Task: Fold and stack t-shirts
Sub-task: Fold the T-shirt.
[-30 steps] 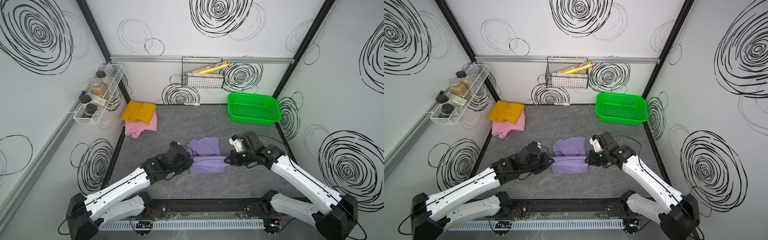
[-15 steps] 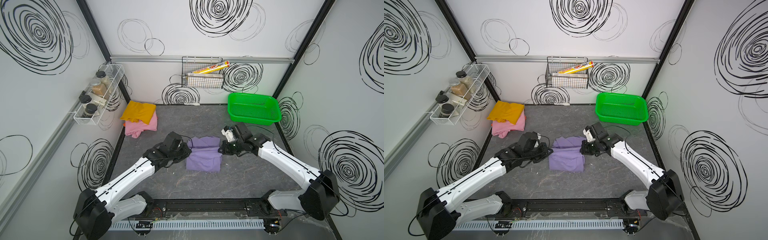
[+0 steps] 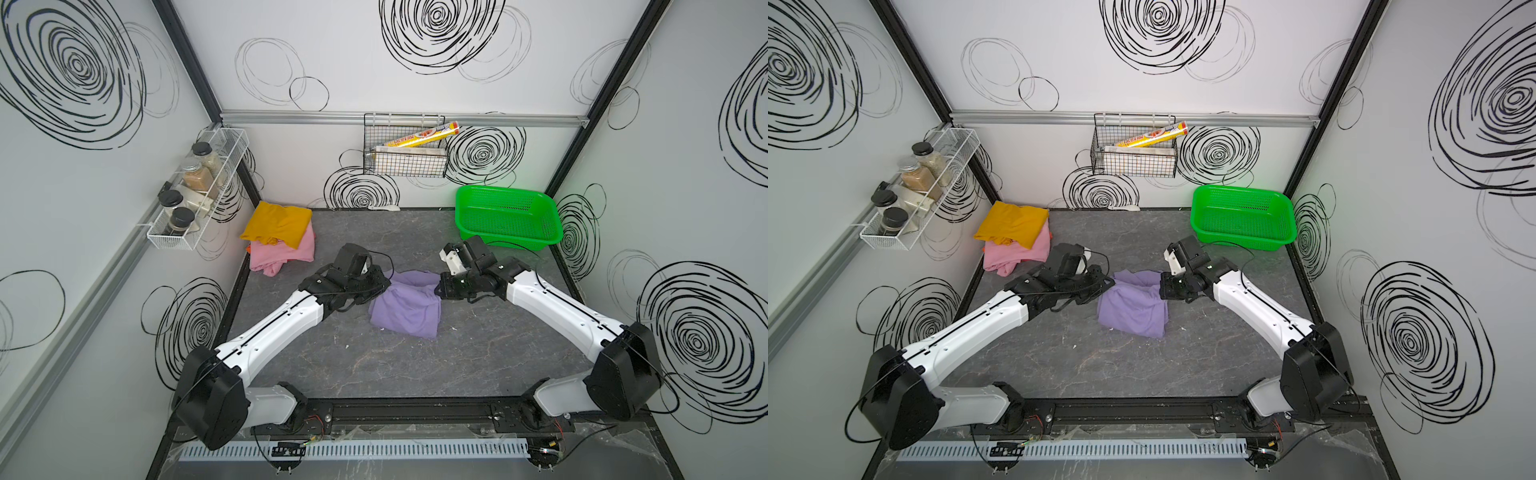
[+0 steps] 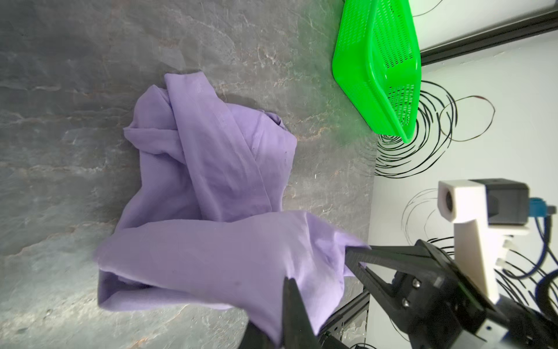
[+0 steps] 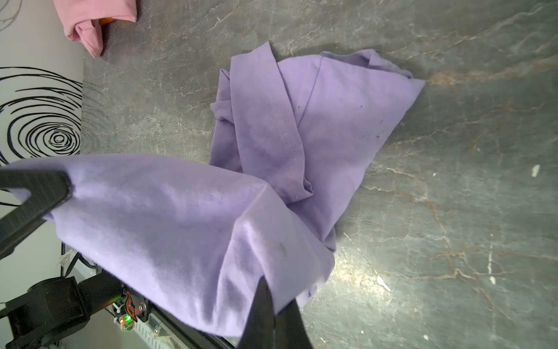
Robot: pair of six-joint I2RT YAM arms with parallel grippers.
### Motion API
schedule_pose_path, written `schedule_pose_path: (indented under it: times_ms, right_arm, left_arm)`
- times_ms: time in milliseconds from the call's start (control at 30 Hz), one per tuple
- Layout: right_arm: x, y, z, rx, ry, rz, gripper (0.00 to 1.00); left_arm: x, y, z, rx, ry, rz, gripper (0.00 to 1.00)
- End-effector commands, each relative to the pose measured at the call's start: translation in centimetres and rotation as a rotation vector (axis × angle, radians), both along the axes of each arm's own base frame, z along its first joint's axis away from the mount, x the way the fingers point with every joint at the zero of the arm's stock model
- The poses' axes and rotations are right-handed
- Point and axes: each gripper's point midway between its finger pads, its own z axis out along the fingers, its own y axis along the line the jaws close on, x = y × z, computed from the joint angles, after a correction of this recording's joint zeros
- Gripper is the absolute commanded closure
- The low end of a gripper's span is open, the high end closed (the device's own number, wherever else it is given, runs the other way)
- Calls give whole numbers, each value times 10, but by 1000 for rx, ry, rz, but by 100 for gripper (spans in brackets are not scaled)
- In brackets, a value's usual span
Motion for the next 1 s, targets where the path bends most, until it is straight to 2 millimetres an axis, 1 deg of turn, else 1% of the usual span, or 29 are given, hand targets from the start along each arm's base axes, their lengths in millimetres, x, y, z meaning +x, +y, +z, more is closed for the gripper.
schedule_pose_path:
  times_ms: [0, 33, 100, 133, 167, 200, 233, 267, 300, 333, 400, 433, 467, 500, 567, 667, 767, 833, 900, 967]
  right_arm:
    - [31, -3, -11, -18, -32, -5, 100]
    - [38, -3, -18, -18, -21, -8, 100]
    - [56, -2, -40, -15, 17, -10, 100]
    - [64, -2, -47, -16, 23, -12, 100]
    - [75, -1, -59, -22, 36, -12, 100]
    - [85, -2, -68, -35, 36, -15, 95]
    - [94, -2, -76, -46, 36, -16, 87]
    - [101, -1, -83, -60, 32, -12, 81]
    - [108, -2, -87, -78, 26, -13, 72]
    - [112, -2, -88, -90, 18, -19, 63]
    - [116, -4, -83, -99, -5, -29, 37]
    - [116, -6, -79, -104, -17, -34, 28]
    - [114, -9, -73, -108, -32, -42, 21]
    - [112, -12, -67, -109, -44, -47, 17]
    - [105, -19, -54, -119, -72, -56, 13]
    - [91, -28, -30, -120, -105, -67, 10]
    - [79, -34, -5, -98, -146, -77, 8]
    - [71, -36, 9, -84, -156, -77, 7]
    - [62, -33, 21, -41, -165, -57, 6]
    - [52, -23, 34, 38, -176, -13, 6]
  left_arm:
    - [32, -4, 0, -21, -63, -15, 100]
    - [39, -4, -7, -23, -60, -19, 100]
    - [57, -7, -26, -13, -51, -30, 100]
    - [64, -7, -36, -1, -42, -31, 98]
    - [74, -9, -49, 6, -34, -39, 93]
    - [84, -10, -64, 15, -24, -44, 82]
    - [92, -9, -78, 26, -7, -43, 69]
    - [100, -10, -94, 34, 10, -46, 52]
    - [109, -11, -104, 35, 15, -44, 36]
    - [115, -10, -111, 40, 15, -36, 27]
    - [125, -9, -120, 61, 0, -31, 11]
    - [129, -6, -122, 81, -1, -25, 6]
    - [131, -3, -122, 92, -2, -28, 4]
    - [132, -1, -121, 95, -5, -31, 3]
    - [130, 10, -113, 129, -19, -30, 1]
    - [122, 27, -94, 153, -39, -16, 1]
    - [109, 36, -72, 139, -55, -20, 1]
    - [100, 41, -57, 140, -71, -14, 1]
    - [91, 44, -42, 124, -93, -5, 1]
    - [81, 46, -31, 102, -102, 0, 1]
